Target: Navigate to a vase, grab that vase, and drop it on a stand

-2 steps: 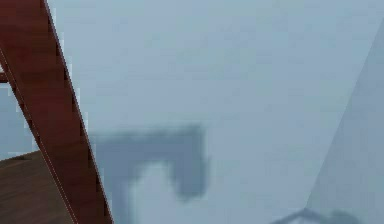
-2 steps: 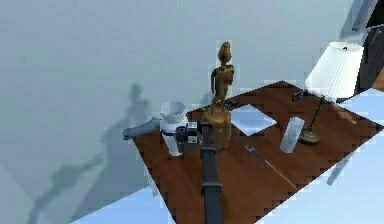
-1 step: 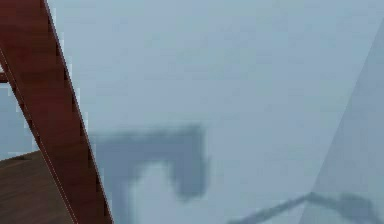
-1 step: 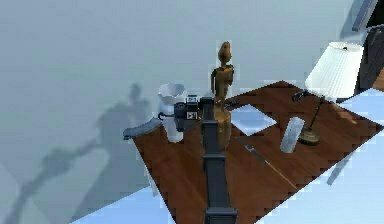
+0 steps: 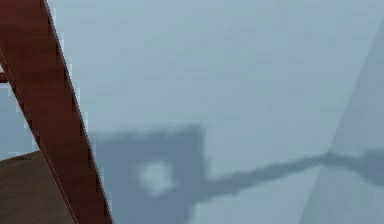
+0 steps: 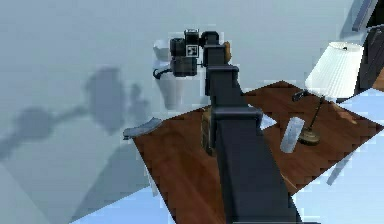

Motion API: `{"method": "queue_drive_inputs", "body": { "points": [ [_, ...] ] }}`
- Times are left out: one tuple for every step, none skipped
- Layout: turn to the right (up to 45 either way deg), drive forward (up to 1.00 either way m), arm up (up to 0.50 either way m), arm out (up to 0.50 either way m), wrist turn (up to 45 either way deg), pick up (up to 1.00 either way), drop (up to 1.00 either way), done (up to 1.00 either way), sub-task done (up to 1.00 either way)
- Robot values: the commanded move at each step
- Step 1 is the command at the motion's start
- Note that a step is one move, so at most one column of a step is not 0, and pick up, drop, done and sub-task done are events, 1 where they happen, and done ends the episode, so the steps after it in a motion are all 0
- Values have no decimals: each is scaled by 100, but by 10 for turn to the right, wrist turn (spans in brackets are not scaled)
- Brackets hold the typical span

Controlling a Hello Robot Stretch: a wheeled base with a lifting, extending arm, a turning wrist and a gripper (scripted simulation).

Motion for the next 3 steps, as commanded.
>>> {"method": "queue_drive_inputs", "body": {
  "points": [
    [0,0,0,0,-450,0,0,0,0],
    [0,0,0,0,-450,0,0,0,0],
    [0,0,0,0,-240,0,0,0,0]
  ]
}}
